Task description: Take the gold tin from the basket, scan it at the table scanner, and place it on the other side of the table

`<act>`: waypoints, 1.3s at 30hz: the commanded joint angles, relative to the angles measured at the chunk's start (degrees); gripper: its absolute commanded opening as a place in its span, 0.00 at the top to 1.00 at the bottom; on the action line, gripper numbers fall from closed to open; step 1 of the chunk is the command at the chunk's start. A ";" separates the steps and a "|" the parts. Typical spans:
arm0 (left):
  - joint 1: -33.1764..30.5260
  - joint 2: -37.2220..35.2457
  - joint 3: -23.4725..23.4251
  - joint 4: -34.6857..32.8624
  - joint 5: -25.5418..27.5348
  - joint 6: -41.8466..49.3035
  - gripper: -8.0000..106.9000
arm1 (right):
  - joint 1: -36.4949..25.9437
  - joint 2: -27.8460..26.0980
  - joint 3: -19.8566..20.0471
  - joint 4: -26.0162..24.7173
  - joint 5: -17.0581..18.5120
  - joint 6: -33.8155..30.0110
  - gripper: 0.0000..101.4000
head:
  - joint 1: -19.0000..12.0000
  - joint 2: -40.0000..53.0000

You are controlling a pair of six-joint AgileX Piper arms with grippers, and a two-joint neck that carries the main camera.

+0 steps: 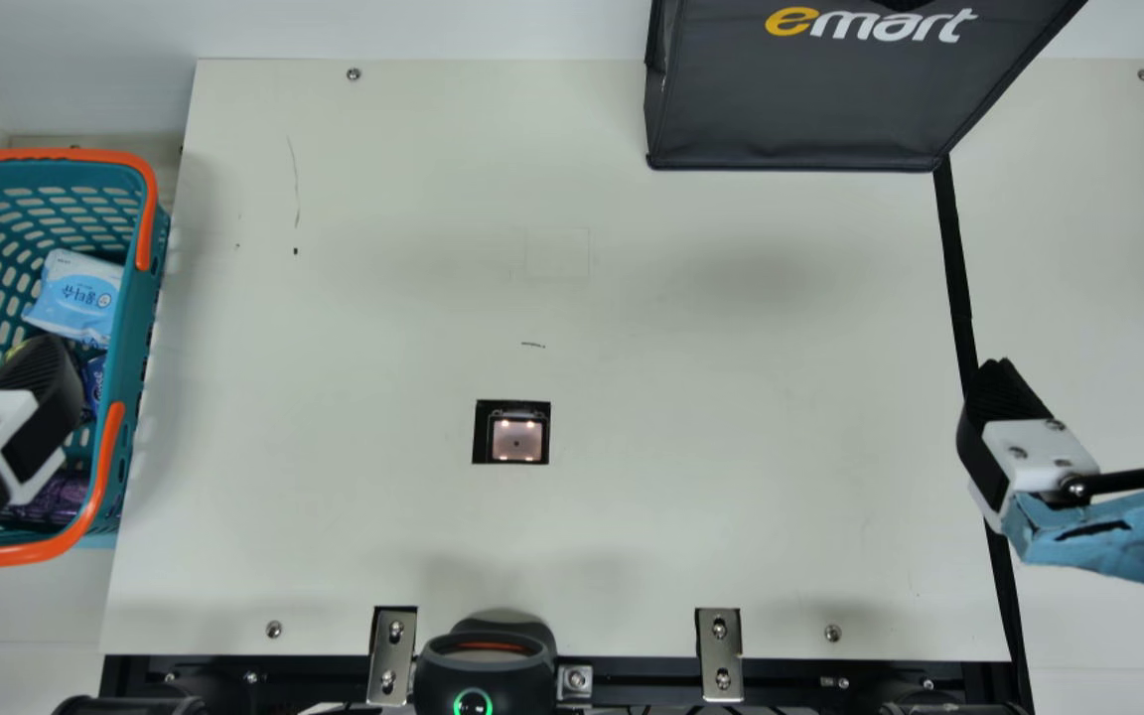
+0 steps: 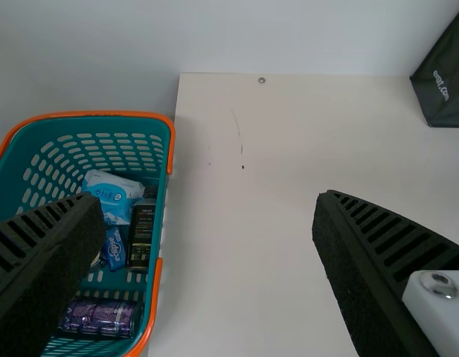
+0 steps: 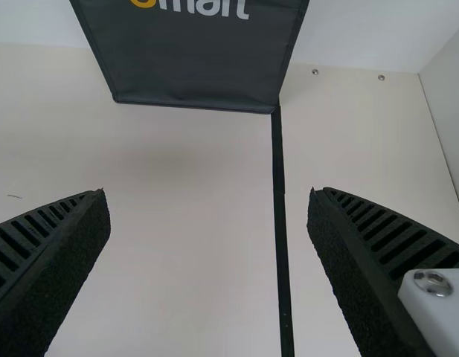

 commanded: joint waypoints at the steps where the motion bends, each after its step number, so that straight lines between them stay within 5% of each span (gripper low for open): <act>1: 0.00 0.00 0.00 0.00 0.00 0.00 0.15 | 0.00 0.00 0.00 0.00 0.00 0.00 0.06 | -1.66 1.44; 15: 0.00 0.00 0.00 0.00 0.00 0.00 0.15 | 0.00 0.00 0.00 0.00 0.00 0.00 0.06 | -1.66 20.09; 39: 0.00 0.00 0.00 0.00 0.00 0.00 0.15 | 0.00 0.00 0.00 0.00 0.02 0.00 0.06 | -1.66 20.09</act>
